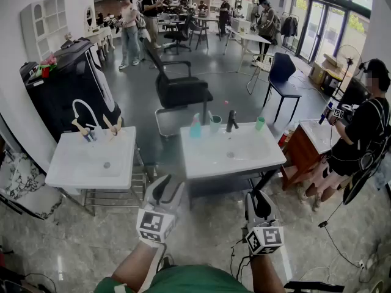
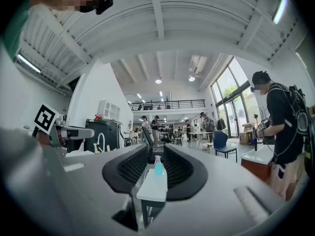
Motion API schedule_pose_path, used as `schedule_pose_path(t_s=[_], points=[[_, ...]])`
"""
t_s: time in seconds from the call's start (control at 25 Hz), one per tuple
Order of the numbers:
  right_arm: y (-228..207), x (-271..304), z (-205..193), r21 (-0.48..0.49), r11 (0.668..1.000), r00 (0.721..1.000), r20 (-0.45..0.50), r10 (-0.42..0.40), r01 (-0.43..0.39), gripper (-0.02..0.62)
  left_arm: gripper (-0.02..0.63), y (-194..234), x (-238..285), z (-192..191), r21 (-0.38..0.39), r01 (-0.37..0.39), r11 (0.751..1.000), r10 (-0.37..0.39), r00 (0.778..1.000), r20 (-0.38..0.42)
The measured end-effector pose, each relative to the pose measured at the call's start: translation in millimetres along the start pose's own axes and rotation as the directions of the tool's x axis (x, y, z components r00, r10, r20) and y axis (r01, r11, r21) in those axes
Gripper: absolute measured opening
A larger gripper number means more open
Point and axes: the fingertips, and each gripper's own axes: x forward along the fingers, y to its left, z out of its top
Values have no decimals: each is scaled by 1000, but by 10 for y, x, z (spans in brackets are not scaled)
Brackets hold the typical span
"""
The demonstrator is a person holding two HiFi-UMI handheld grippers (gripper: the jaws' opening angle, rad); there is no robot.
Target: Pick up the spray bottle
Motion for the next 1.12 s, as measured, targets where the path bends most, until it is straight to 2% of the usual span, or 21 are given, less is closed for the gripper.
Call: schedule_pose_path(t_s=[0.2, 0.68, 0.92, 1.12], points=[[371, 150, -62, 5, 1000, 1000, -3, -8, 8, 101, 159, 483, -210, -27, -2, -17, 1000, 17, 1000, -9], [1012, 556, -9, -26, 1000, 1000, 14, -16, 16, 101, 160, 1163, -398, -44, -2, 5, 1000, -5, 1000, 20], [1242, 781, 16, -3, 997, 995, 61, -73, 73, 101, 160, 1626, -451, -105, -7, 18, 1000, -18, 999, 38], [1377, 942, -122, -10, 994, 993, 33, -111, 111, 101, 160, 1948, -371, -296, -37, 40, 999, -39, 999, 19]])
